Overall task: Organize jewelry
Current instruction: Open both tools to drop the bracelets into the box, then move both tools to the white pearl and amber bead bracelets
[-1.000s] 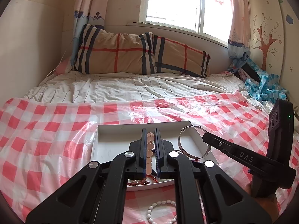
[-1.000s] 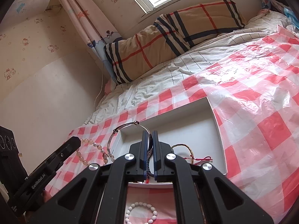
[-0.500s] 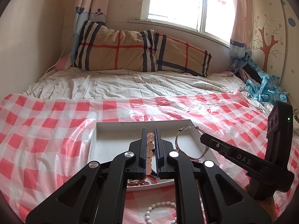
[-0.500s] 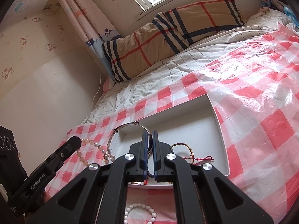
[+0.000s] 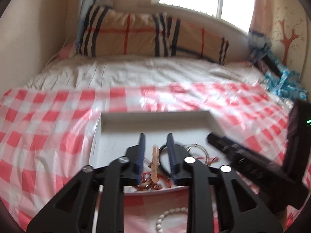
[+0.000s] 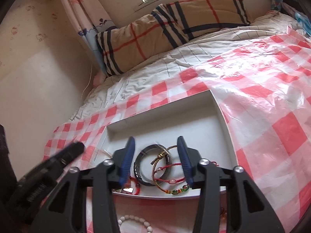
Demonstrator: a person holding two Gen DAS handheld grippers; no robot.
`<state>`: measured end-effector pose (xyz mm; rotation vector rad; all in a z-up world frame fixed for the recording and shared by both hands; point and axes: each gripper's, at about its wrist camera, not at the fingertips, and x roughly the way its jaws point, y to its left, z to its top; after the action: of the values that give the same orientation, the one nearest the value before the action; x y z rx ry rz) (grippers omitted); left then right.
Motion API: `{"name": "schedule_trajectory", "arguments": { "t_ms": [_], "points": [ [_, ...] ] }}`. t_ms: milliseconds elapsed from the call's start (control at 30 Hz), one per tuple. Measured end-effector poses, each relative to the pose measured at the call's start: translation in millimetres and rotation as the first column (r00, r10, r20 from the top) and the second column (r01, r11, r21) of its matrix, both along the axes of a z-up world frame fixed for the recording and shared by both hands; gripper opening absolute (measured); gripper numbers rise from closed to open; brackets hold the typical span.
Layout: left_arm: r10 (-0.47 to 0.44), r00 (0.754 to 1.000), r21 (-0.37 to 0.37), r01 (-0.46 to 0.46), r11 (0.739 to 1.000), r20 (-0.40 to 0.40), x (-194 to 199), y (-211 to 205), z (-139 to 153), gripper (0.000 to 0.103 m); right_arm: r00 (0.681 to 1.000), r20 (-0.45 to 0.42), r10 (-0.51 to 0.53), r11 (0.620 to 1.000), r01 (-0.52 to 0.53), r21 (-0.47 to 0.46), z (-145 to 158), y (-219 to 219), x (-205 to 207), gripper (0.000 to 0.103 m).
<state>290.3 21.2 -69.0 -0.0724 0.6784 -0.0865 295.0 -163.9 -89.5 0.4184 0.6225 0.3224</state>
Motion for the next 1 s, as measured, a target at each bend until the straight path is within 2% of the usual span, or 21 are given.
{"name": "schedule_trajectory", "arguments": {
  "t_ms": [67, 200, 333, 367, 533, 1000],
  "points": [
    [0.014, 0.999, 0.004, -0.014, 1.0, -0.044, 4.8, 3.3, -6.2, 0.032, 1.0, 0.001, -0.002, 1.0, 0.002, 0.005, 1.0, -2.8, 0.1, 0.045],
    [0.04, 0.999, 0.039, -0.04, 0.998, -0.019, 0.7, 3.9, -3.6, 0.05, 1.0, 0.001, -0.018, 1.0, 0.018, 0.026, 3.8, -11.0, -1.4, 0.046],
    [0.045, 0.999, 0.084, -0.043, 0.996, -0.018, -1.2, -1.4, -3.4, 0.058, 0.999, -0.02, -0.035, 0.998, 0.036, 0.051, 2.5, -17.7, 0.3, 0.054],
    [0.044, 0.999, 0.097, -0.042, 0.994, -0.017, -1.7, -2.9, -3.7, 0.06, 0.999, -0.022, -0.04, 0.998, 0.041, 0.054, 2.6, -17.9, 0.0, 0.057],
    [0.041, 0.999, 0.126, -0.041, 0.991, -0.003, -5.5, -7.8, -1.3, 0.067, 0.999, -0.025, -0.043, 0.997, 0.044, 0.059, 3.4, -20.1, -0.3, 0.059],
    [0.039, 0.999, 0.146, -0.039, 0.989, 0.004, -8.9, -12.5, 1.0, 0.075, 0.999, -0.032, -0.038, 0.998, 0.04, 0.057, 4.7, -17.9, 0.3, 0.064]
  ]
}}
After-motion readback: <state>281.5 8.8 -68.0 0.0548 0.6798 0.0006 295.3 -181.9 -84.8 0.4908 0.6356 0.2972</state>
